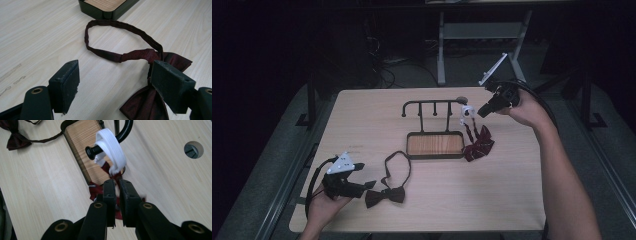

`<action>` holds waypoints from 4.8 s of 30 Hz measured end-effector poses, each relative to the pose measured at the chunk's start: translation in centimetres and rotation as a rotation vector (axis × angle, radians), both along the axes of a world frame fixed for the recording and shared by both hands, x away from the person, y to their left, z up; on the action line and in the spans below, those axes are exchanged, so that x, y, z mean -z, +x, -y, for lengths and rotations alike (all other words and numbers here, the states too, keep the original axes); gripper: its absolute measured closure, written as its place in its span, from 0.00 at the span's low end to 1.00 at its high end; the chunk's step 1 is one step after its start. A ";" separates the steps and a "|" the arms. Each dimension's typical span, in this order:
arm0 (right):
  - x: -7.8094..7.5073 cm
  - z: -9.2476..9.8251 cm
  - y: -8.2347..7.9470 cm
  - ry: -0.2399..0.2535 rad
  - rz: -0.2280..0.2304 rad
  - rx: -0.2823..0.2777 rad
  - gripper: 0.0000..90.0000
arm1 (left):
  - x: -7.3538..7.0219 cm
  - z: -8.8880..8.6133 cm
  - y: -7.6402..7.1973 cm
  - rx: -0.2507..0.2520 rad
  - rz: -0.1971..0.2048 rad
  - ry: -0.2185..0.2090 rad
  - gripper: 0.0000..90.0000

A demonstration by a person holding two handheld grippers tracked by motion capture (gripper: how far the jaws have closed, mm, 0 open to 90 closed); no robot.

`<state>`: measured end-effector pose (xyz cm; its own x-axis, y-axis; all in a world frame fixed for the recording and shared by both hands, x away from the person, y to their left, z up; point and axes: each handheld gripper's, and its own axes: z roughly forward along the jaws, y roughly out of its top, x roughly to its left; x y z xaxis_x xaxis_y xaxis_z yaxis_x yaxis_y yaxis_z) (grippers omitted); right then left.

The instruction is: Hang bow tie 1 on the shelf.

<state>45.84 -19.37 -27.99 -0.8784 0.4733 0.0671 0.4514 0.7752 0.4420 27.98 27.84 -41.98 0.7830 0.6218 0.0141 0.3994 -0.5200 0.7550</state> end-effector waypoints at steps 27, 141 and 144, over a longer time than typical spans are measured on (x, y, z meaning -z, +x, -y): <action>1.7 0.5 -4.0 0.024 -0.011 -0.124 0.75 | 0.0 0.3 0.1 0.018 -0.010 0.000 0.26; 12.5 3.9 -12.6 0.115 0.011 -0.112 0.48 | 2.0 5.7 12.2 0.086 -0.291 0.256 0.81; 12.6 3.9 -12.6 0.115 0.009 -0.112 0.48 | 2.1 5.9 12.2 0.080 -0.291 0.268 0.83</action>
